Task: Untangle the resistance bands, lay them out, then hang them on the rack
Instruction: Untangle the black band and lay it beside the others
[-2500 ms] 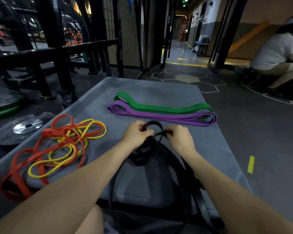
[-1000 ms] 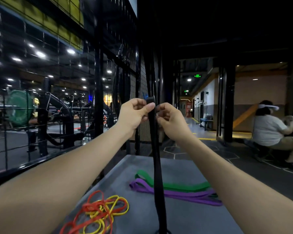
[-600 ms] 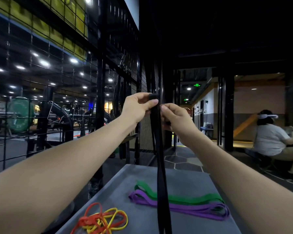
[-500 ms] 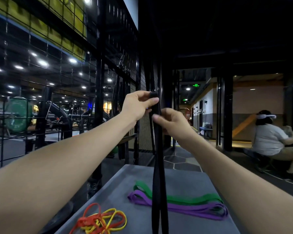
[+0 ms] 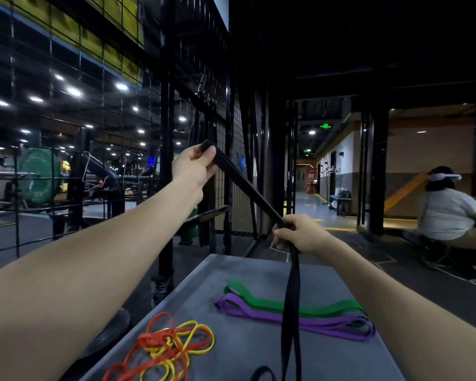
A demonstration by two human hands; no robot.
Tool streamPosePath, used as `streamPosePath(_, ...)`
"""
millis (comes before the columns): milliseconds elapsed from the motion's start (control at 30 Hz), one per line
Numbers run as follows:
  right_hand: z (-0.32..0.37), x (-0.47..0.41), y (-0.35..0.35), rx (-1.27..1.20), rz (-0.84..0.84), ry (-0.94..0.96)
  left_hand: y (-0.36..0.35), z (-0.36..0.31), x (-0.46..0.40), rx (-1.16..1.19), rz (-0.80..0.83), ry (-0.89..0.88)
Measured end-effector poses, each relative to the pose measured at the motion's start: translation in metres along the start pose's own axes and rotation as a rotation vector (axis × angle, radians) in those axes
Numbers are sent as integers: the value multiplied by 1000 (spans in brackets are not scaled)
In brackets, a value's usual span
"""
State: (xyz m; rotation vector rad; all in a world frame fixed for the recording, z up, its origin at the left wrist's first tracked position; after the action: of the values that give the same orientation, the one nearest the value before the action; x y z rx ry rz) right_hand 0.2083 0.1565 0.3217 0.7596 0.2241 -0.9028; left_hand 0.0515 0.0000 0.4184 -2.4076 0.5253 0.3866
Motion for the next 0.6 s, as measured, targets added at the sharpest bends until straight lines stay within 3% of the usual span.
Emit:
streamPosePath(100,-7,2,4,-62,-53,-43,18,16,-4,34,-28,64)
streamPosePath(233,8,-2,24,126,-213,64,54,66,-11,-24,-119,238)
streamPosePath(267,13,-2,27,156,-235,98,64,82,-11,-128,-137,289)
streamPosePath(333,19,-1,26,210,-236,145,83,102,-10,-554,-127,302)
streamPosePath(400,22,2,22,247,-236,169,80,104,-6,-980,10,177)
streamPosePath(433,24,4,19,253,-238,181,69,103,1,-1066,110,89)
streamPosePath(500,32,8,10,280,-221,217,38,103,26,-1013,325,1)
streamPosePath(600,44,14,-8,334,-172,289,-6,121,72,-856,646,75)
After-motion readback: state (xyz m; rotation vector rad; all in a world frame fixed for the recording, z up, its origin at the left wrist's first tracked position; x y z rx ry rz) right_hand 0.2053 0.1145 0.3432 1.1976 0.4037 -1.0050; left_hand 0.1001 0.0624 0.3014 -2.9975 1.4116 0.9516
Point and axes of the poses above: each hand's wrist, its own x-axis away from the middle knuckle, its own y-axis out of the back of the hand, z = x × y, the point moved 10 cm from there along -x, towards the middle knuckle, and after that the axes turned 10 degrees about -z, right-handed, at the moved point
